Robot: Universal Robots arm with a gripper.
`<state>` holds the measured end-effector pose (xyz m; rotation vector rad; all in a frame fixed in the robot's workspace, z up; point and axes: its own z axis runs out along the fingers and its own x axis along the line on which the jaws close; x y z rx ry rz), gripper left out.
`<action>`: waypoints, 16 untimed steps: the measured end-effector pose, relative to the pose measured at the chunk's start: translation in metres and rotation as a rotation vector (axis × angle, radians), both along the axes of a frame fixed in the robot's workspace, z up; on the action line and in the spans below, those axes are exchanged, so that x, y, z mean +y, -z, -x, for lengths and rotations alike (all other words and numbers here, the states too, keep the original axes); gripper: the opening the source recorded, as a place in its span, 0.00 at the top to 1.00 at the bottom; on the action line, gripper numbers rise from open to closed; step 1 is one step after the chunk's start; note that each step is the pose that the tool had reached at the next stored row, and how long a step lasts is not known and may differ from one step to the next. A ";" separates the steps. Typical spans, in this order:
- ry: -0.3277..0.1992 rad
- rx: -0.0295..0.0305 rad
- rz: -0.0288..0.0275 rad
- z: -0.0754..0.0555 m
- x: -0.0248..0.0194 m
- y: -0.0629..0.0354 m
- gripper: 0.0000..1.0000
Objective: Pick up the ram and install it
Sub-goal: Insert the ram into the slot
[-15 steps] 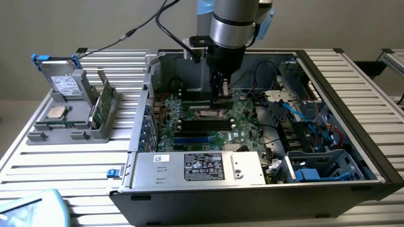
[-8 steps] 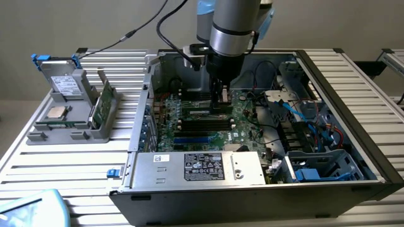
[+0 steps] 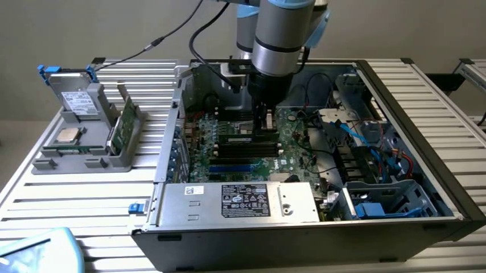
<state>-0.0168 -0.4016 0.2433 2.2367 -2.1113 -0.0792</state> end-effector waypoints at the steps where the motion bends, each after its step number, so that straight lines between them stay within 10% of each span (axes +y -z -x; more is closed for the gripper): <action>1: 0.001 0.0001 0.0000 0.000 -0.0002 0.0017 0.86; 12: 0.009 0.0307 0.0015 0.000 -0.0018 0.0048 0.86; 16: 0.009 0.0314 0.0015 0.000 -0.0018 0.0048 0.86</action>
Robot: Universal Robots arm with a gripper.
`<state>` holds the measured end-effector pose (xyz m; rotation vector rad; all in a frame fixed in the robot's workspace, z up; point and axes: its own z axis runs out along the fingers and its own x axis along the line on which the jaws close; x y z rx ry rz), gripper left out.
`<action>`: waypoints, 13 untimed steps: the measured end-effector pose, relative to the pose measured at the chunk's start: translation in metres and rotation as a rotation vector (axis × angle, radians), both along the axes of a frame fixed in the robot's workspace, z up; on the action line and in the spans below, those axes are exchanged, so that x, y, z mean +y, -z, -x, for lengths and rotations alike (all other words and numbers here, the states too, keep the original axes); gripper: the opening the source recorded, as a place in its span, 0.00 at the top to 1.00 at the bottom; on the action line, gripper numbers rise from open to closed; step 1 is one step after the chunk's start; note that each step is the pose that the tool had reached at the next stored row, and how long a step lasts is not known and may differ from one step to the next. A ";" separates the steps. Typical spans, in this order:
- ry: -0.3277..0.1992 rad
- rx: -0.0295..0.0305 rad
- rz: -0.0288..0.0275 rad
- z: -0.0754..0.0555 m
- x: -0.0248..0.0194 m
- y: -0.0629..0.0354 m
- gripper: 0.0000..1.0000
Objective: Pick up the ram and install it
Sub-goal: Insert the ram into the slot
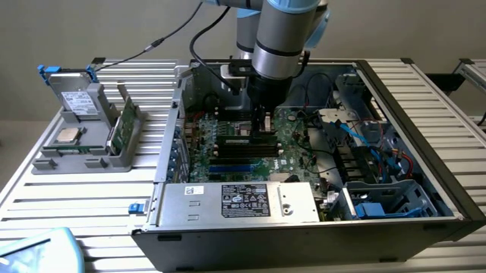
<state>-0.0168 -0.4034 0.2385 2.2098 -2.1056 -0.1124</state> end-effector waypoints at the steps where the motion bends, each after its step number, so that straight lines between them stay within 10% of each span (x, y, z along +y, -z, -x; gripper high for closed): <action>1: 0.000 0.0000 0.0000 0.000 0.0000 0.0000 0.86; 11: 0.001 -0.0035 0.0093 0.001 0.0054 0.0000 0.86; 13: 0.001 -0.0067 0.0436 0.001 0.0054 -0.0001 0.86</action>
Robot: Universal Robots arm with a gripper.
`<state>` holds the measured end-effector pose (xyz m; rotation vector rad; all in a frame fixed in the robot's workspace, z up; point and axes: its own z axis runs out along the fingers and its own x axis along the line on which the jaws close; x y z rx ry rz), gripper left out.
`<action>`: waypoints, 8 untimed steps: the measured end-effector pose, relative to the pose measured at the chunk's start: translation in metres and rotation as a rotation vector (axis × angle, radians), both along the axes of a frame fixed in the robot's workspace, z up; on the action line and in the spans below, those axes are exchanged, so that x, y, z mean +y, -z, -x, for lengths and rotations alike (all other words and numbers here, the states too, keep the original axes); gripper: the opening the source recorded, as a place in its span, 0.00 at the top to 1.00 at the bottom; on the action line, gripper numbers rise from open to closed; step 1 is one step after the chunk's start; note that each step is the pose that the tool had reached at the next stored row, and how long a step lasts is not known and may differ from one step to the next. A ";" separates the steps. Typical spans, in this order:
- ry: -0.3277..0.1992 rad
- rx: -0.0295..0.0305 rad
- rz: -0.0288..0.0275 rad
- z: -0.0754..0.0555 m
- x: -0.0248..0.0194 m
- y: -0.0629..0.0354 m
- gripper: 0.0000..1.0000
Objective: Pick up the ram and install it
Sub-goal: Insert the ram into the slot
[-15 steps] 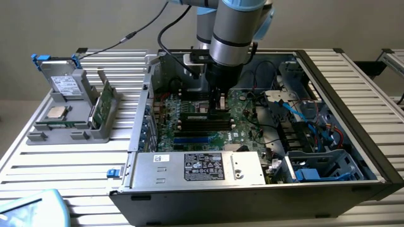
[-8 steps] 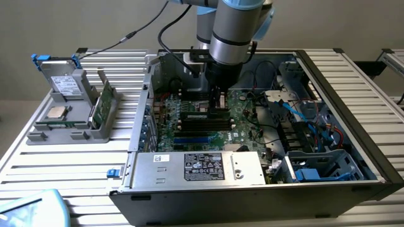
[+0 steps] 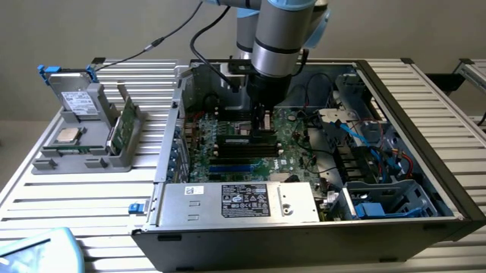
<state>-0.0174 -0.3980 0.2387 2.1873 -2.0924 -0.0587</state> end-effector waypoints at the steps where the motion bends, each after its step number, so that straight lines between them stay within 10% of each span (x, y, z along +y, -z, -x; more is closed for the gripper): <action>1: 0.000 -0.0023 0.0179 0.000 0.0000 0.0001 0.86; 4: 0.000 -0.0118 0.0692 0.000 0.0014 0.0000 0.86; 8: 0.001 -0.0281 0.0803 0.000 0.0060 0.0001 0.86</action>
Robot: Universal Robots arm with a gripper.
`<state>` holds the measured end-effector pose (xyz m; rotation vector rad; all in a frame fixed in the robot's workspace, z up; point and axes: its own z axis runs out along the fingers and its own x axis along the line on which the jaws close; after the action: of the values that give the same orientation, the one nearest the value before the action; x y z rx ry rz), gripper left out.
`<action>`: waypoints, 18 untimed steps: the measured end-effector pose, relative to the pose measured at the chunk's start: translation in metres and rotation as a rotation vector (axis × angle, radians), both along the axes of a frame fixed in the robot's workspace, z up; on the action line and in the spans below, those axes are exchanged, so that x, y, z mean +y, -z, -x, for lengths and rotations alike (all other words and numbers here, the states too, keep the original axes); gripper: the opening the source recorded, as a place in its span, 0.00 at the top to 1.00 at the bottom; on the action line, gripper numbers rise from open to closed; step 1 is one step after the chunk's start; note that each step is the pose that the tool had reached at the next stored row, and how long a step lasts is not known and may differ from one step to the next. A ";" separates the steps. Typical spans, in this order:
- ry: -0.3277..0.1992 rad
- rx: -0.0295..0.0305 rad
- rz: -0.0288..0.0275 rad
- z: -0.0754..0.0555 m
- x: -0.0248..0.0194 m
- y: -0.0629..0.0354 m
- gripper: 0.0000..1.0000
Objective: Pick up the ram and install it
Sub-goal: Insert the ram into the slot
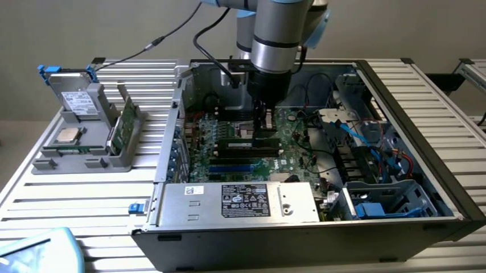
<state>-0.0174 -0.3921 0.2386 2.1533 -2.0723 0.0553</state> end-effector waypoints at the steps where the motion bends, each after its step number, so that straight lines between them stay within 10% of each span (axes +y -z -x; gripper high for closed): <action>1: 0.001 -0.0048 0.0003 0.000 0.0008 0.0000 0.86; 11: 0.001 -0.0065 -0.0013 0.000 0.0009 0.0016 0.86; 18: 0.001 -0.0067 -0.0149 0.000 0.0013 0.0052 0.86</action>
<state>-0.0174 -0.3908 0.2334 2.1633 -2.0844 0.0471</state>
